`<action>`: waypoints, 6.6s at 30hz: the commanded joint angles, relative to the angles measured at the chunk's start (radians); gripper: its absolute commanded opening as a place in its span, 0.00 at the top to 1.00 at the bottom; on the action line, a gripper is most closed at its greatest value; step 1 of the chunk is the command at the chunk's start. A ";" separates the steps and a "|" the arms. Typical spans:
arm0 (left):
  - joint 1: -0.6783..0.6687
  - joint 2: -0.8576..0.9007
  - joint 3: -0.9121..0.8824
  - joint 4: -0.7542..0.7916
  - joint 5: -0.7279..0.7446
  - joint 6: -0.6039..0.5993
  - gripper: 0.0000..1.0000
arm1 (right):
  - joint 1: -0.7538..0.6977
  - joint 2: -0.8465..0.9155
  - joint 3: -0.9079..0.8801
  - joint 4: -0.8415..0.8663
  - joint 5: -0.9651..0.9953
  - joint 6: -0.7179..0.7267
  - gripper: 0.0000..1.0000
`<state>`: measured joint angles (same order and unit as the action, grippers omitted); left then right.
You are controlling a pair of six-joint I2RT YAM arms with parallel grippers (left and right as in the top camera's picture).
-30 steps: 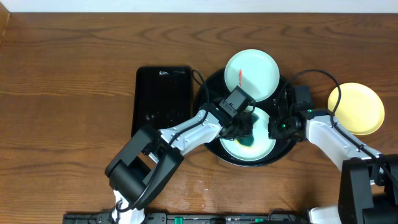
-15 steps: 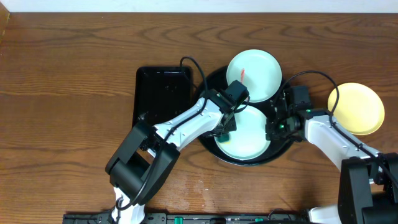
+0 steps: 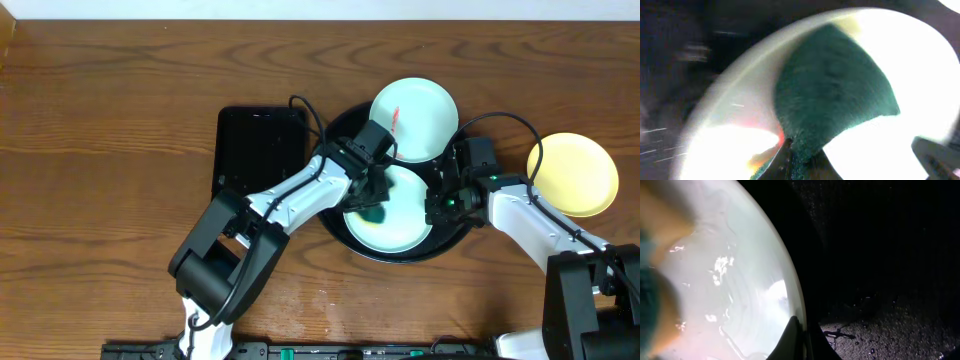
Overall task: Clean dirty plates on tray and stack at the side
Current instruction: 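Scrub the pale green plate with the sponge, right gripper holding rim, then return the sponge to the black rectangular tray with left gripper, then lift the scrubbed pale green plate off the round tray with right gripper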
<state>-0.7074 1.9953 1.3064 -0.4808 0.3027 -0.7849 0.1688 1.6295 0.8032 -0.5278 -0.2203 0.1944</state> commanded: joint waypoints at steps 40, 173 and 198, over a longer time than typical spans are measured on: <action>-0.011 -0.021 0.162 -0.495 -0.685 0.029 0.92 | -0.004 0.027 -0.014 -0.031 0.058 -0.008 0.99; 0.476 -0.872 -0.108 -0.461 -0.157 0.351 0.15 | 0.877 -0.471 0.068 0.198 1.437 -0.536 0.99; 0.476 -0.872 -0.108 -0.461 -0.157 0.351 0.15 | 0.827 -0.465 0.068 0.246 1.502 -0.435 0.99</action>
<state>-0.2363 1.1221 1.1805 -0.9390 0.1371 -0.4438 1.0100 1.1713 0.8562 -0.2958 1.2675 -0.2878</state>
